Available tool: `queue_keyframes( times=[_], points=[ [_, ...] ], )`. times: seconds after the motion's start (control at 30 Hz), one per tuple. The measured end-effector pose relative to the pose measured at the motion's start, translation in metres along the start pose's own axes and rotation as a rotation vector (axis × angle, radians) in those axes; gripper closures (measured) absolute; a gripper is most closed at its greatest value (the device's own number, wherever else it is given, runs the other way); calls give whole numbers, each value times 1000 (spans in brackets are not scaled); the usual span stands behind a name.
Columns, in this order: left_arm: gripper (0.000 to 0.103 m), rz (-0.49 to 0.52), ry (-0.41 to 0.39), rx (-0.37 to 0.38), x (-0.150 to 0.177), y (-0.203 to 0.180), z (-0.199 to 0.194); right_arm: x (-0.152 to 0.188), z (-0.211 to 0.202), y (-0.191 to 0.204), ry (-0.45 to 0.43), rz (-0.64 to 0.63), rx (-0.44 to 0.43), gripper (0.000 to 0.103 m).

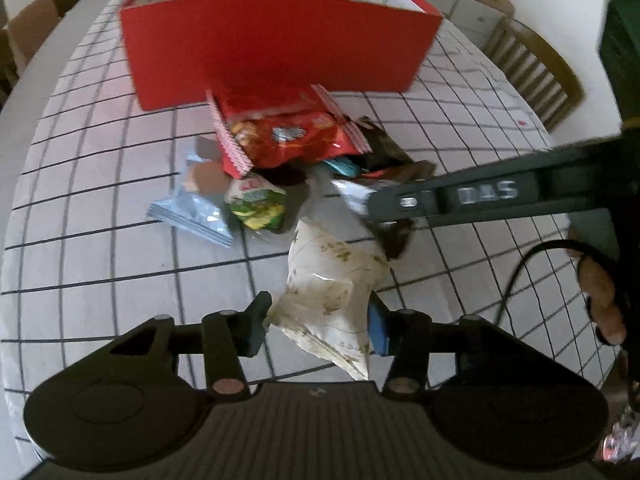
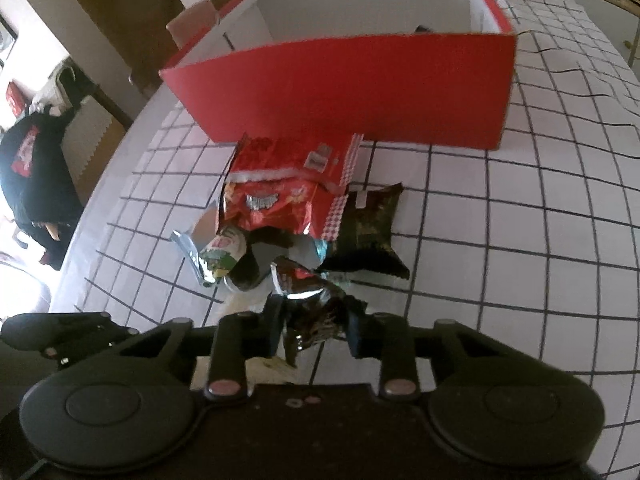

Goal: Organize snacks
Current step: 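Grasp the cream pastry bag with the left tool while the right tool grasps the dark M&M's bag, then lift the cream bag and M&M's bag with both tools over the red box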

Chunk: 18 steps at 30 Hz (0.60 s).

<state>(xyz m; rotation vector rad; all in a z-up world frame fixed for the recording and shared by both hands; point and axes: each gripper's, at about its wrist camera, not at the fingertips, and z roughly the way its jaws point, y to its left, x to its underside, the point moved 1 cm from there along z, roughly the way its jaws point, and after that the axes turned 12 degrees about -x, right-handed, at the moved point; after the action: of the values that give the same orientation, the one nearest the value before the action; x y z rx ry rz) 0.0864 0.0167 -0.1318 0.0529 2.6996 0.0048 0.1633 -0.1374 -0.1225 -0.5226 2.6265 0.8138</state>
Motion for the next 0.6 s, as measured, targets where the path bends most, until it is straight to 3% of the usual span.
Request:
queue_keyframes(
  times=[0.3,0.6],
  points=[
    [56,-92,-54,-17,-1,20,-22,2,-23,-8,-50,27,-20,77],
    [56,-165,-132,-61,-13,28,-57,-1,-65,2,-122,-26,-43,77]
  ],
)
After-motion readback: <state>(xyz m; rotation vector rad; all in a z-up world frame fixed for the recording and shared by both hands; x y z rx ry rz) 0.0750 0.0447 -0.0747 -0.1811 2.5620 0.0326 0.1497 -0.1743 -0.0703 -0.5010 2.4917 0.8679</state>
